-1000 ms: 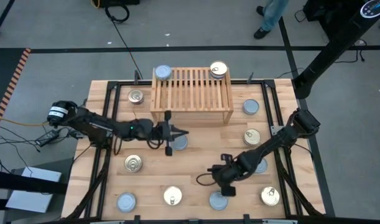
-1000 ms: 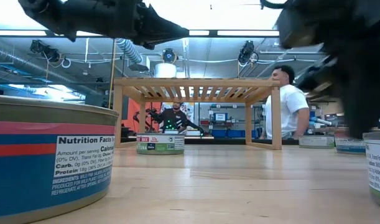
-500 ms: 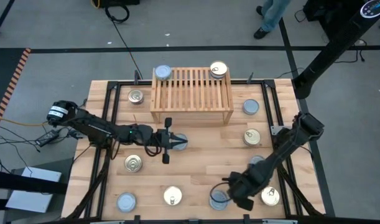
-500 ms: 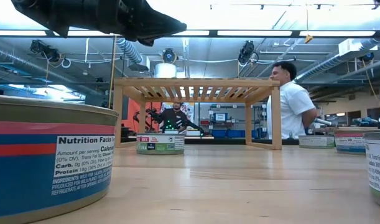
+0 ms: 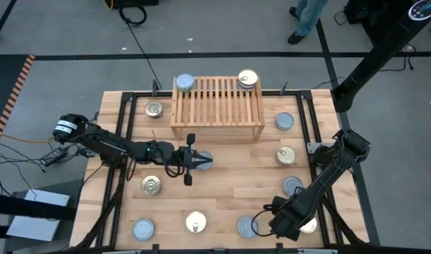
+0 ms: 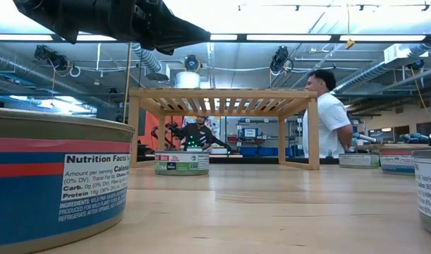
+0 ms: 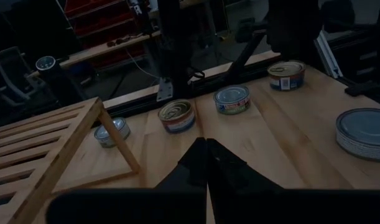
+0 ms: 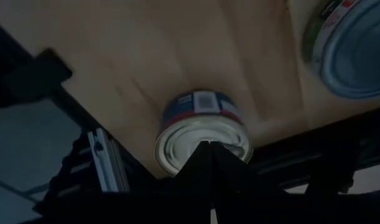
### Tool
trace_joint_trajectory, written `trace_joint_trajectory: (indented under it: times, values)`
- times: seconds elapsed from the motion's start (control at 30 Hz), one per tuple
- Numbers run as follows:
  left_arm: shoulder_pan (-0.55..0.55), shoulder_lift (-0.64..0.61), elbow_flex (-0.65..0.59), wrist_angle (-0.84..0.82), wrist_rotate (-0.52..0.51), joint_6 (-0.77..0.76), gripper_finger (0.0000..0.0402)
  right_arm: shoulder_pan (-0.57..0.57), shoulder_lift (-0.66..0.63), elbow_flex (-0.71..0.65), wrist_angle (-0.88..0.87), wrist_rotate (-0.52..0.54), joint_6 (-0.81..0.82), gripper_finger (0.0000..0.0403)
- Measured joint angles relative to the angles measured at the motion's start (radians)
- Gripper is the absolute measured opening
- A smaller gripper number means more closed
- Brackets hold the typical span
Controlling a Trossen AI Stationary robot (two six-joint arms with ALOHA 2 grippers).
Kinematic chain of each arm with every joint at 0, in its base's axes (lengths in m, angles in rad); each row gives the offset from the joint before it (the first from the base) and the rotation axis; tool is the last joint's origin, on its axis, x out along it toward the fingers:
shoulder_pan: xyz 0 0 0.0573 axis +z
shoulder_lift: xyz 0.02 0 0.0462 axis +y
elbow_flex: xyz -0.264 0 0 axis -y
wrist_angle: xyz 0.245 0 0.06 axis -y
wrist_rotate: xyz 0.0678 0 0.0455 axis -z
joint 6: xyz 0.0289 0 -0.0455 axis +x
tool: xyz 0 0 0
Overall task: Stack canned seafood by type on shelf
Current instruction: Stack the blue tuna can on top of the other blue tuna can on the shelf
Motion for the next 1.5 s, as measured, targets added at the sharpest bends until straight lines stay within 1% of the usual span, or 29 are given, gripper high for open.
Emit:
trace_joint_trajectory:
  times: [0.13, 0.3, 0.4, 0.5, 0.77, 0.83, 0.9, 1.07, 1.17, 1.33, 1.5]
  values:
    - [0.0, 0.0, 0.0, -0.019, 0.0, -0.002, 0.0004, 0.03, 0.0, -0.03, 0.066, -0.016, -0.012, 0.0006]
    - [0.0, 0.0, 0.0, -0.022, 0.0, -0.004, 0.0004, 0.038, 0.0, -0.115, 0.203, -0.087, -0.017, 0.0006]
    - [0.0, 0.0, 0.0, -0.022, 0.0, -0.004, 0.0004, 0.036, 0.001, -0.143, 0.237, -0.086, -0.045, 0.0006]
    - [0.0, 0.0, 0.0, -0.022, 0.0, -0.004, 0.0004, 0.021, 0.001, -0.156, 0.259, -0.056, -0.079, 0.0005]
    - [0.0, 0.0, 0.0, -0.022, -0.001, -0.007, 0.0004, -0.045, 0.001, -0.158, 0.277, 0.104, -0.185, 0.0005]
    - [0.0, 0.0, 0.0, -0.022, -0.001, -0.009, 0.0004, -0.064, 0.001, -0.158, 0.277, 0.118, -0.216, 0.0005]
    - [0.0, 0.0, 0.0, -0.022, -0.001, -0.015, 0.0004, -0.081, 0.001, -0.158, 0.276, 0.078, -0.236, 0.0005]
    - [0.0, 0.0, 0.0, -0.022, -0.001, -0.03, 0.0004, -0.075, 0.001, -0.158, 0.237, -0.113, -0.207, 0.0005]
    - [0.0, 0.0, 0.0, -0.022, -0.001, -0.029, 0.0004, -0.047, 0.001, -0.158, 0.21, -0.166, -0.178, 0.0005]
    - [0.0, 0.0, 0.0, -0.023, -0.001, -0.028, 0.0004, -0.01, 0.001, -0.158, 0.208, -0.165, -0.158, 0.0005]
    - [0.0, 0.0, 0.0, -0.026, -0.001, -0.024, 0.0004, -0.005, 0.001, -0.217, 0.226, -0.122, -0.19, 0.0005]
